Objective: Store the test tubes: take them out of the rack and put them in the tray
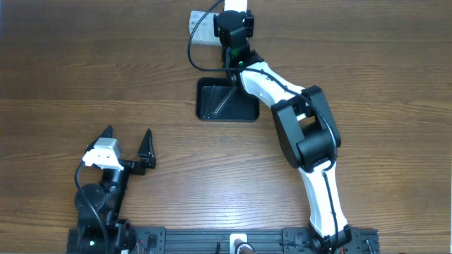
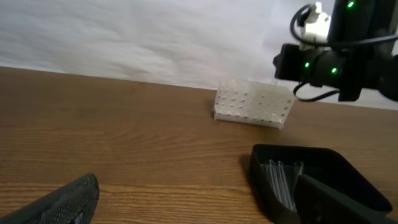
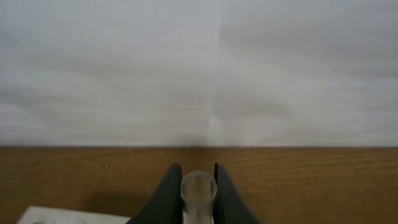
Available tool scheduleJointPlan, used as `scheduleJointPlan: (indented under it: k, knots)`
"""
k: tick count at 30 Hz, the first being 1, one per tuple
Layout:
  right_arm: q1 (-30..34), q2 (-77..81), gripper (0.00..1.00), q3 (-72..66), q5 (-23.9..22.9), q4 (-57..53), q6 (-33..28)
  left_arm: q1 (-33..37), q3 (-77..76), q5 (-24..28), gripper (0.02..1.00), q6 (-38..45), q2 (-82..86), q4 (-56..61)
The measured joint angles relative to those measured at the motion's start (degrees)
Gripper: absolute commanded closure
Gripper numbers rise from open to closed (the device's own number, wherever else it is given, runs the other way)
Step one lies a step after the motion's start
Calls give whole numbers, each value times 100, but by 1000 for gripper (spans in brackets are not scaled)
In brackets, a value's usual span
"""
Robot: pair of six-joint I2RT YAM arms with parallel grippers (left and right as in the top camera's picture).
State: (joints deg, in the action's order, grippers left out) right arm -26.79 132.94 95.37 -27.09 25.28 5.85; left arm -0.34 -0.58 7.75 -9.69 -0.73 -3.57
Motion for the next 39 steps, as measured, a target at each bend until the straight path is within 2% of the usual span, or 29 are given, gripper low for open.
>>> scheduleJointPlan:
  k: [19, 24, 30, 34, 39]
  knots:
    - [-74, -780, 989, 0, -7, -330, 4, 0, 0, 2, 20, 0, 0, 0]
    - [-98, -1292, 991, 7, -11, -1794, 240, 0, 0, 0, 20, 0, 0, 0]
    - [-118, -2144, 991, 9, 46, -4124, 1585, 0, 0, 2, 18, 0, 0, -2]
    - [-107, -2618, 991, 9, 282, -5025, 2107, 0, 0, 2, 18, 0, 0, -2]
    - [-101, -2918, 989, 4, 728, -5584, 2380, 0, 0, 0, 18, 0, 0, -4]
